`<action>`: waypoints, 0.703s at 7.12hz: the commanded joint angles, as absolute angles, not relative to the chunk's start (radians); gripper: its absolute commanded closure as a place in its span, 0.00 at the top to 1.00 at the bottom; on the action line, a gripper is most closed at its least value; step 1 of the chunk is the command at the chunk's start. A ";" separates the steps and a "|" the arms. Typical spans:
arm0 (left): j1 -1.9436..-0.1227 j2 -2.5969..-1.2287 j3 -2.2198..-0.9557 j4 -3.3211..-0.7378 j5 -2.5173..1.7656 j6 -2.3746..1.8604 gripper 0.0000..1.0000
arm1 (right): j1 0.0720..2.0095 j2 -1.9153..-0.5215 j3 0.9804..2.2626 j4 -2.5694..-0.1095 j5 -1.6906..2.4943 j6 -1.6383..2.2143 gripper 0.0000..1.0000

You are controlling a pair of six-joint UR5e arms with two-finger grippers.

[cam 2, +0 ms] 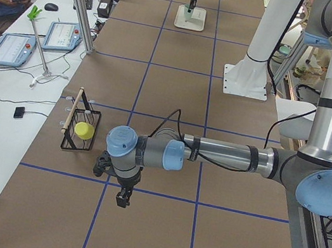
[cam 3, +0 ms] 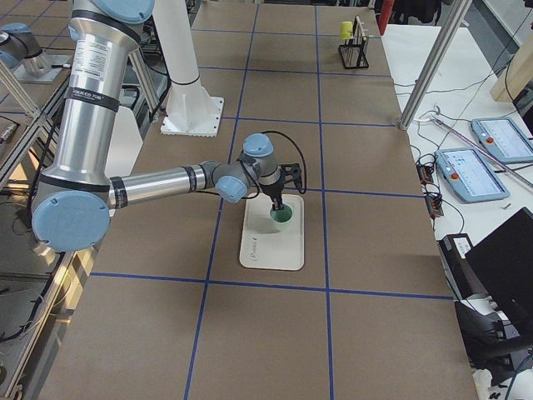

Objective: Left arm grabs green cup and hands to right arm on tray

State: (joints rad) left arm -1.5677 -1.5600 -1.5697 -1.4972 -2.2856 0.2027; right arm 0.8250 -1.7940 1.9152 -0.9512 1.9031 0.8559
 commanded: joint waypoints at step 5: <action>-1.568 -1.559 -1.569 -1.499 -2.289 0.201 1.00 | 0.785 -1.787 1.919 -0.954 1.839 0.853 0.99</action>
State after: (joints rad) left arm -1.5677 -1.5603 -1.5693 -1.4975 -2.2875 0.2022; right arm 0.7869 -1.7911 1.9110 -0.9529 1.8384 0.8604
